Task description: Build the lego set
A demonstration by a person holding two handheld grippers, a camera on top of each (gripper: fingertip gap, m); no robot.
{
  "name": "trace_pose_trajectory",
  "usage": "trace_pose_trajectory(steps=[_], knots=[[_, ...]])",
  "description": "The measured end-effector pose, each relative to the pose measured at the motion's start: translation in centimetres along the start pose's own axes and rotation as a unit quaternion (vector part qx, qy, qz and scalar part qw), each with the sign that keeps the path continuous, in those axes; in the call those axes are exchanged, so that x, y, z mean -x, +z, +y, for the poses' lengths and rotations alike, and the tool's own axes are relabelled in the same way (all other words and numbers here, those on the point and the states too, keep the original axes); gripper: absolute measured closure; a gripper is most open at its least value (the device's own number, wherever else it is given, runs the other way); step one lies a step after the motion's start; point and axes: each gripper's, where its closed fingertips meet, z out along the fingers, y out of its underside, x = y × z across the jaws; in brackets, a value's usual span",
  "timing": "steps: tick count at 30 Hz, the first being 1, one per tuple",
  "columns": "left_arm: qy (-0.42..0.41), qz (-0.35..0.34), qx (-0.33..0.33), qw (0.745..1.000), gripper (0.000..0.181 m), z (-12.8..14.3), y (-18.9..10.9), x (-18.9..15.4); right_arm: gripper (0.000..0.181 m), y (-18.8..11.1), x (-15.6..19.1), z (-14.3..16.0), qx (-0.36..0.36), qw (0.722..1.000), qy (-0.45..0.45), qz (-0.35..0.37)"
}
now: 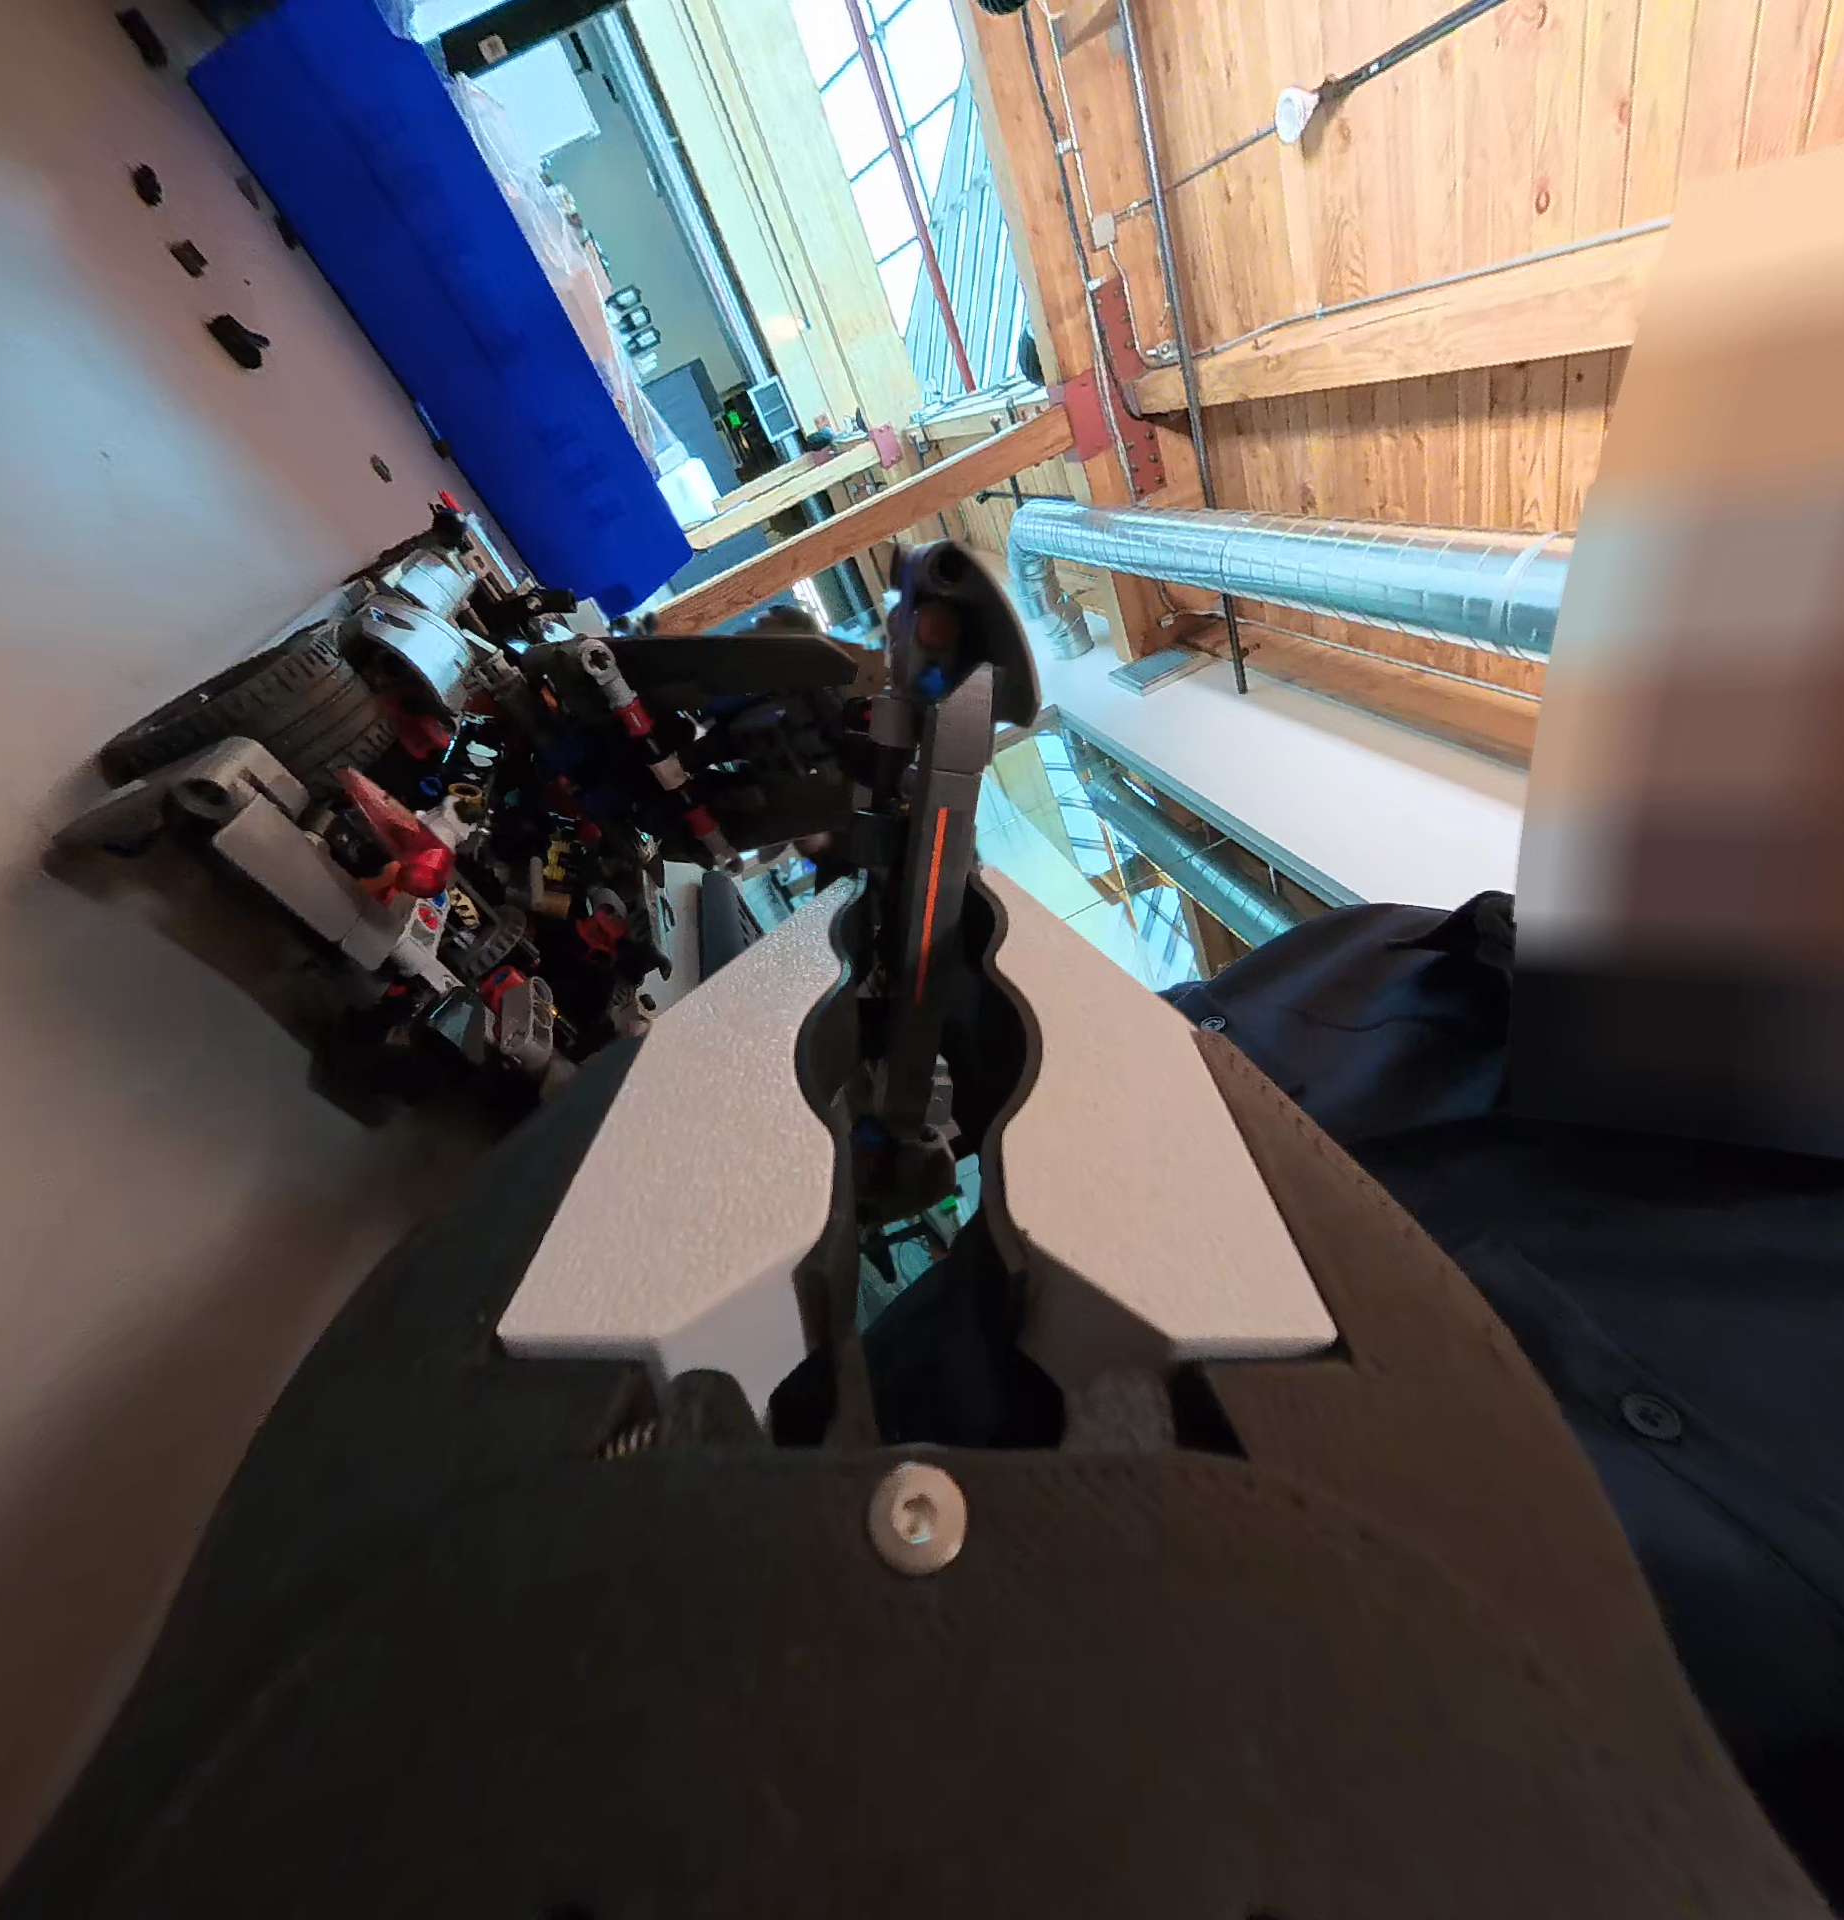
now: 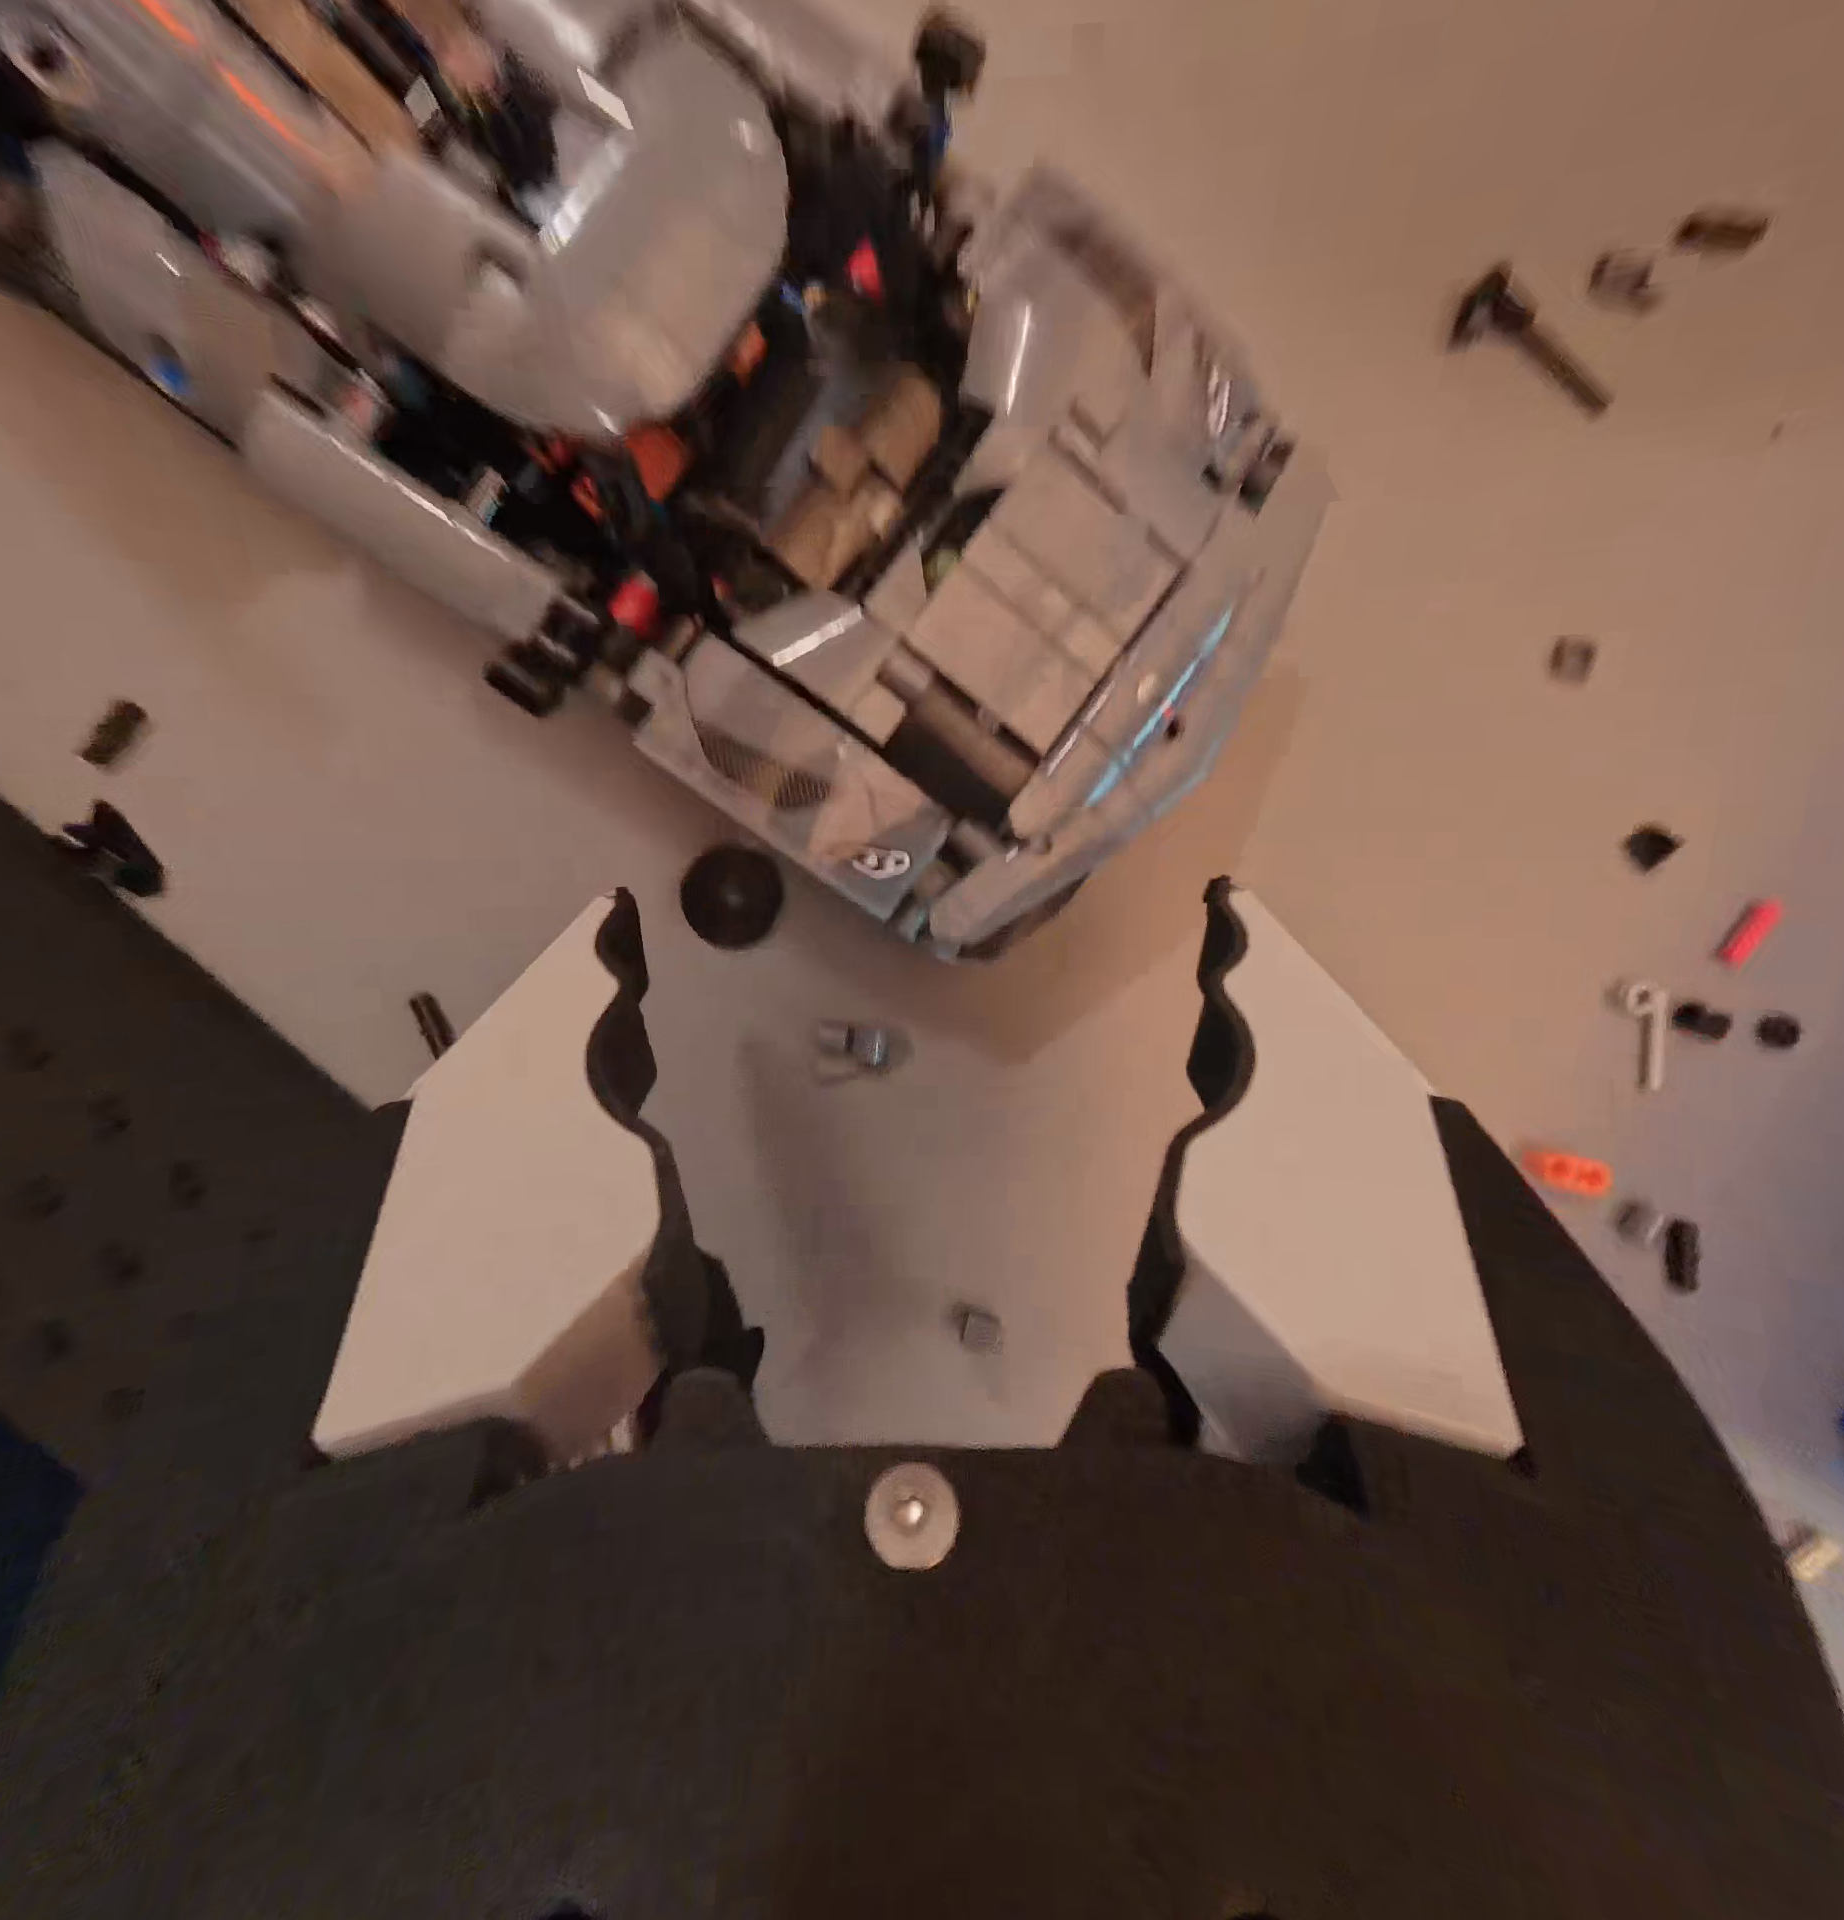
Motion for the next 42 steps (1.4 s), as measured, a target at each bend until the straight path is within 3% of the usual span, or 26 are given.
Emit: trace_pose_trajectory(steps=[2,9,26,32,35,38,40,42], knots=[[0.0,-0.002,0.001,1.0,0.169,0.2,0.2,0.2,0.075,1.0,0.3,1.2,0.026,1.0,0.007,-0.009],[-0.005,0.005,-0.017,1.0,0.172,0.2,0.8,0.4,0.104,2.4,-0.6,0.2,0.02,1.0,-0.004,0.015],[0.004,-0.023,-0.08,0.997,0.172,0.0,0.2,1.1,0.115,3.0,-3.7,-1.1,0.013,0.998,-0.068,-0.002],[0.001,-0.043,-0.116,0.992,0.172,-0.3,0.2,1.8,0.129,4.0,-5.7,-1.6,0.011,0.997,-0.07,-0.009],[0.001,-0.052,-0.124,0.991,0.172,-0.2,0.6,1.9,0.122,3.2,-6.3,-1.2,0.011,0.998,-0.063,0.012],[-0.004,-0.066,-0.134,0.989,0.172,-0.1,0.9,2.0,0.114,0.7,-7.2,-0.6,0.027,0.992,-0.076,0.092],[-0.011,-0.073,-0.143,0.987,0.172,-0.1,0.8,2.1,0.119,-1.6,-5.4,-2.1,-0.003,0.987,-0.103,0.12],[-0.02,-0.07,-0.16,0.984,0.172,-0.5,0.5,1.9,0.123,-3.1,-1.1,-4.8,-0.054,0.981,-0.15,0.112]])
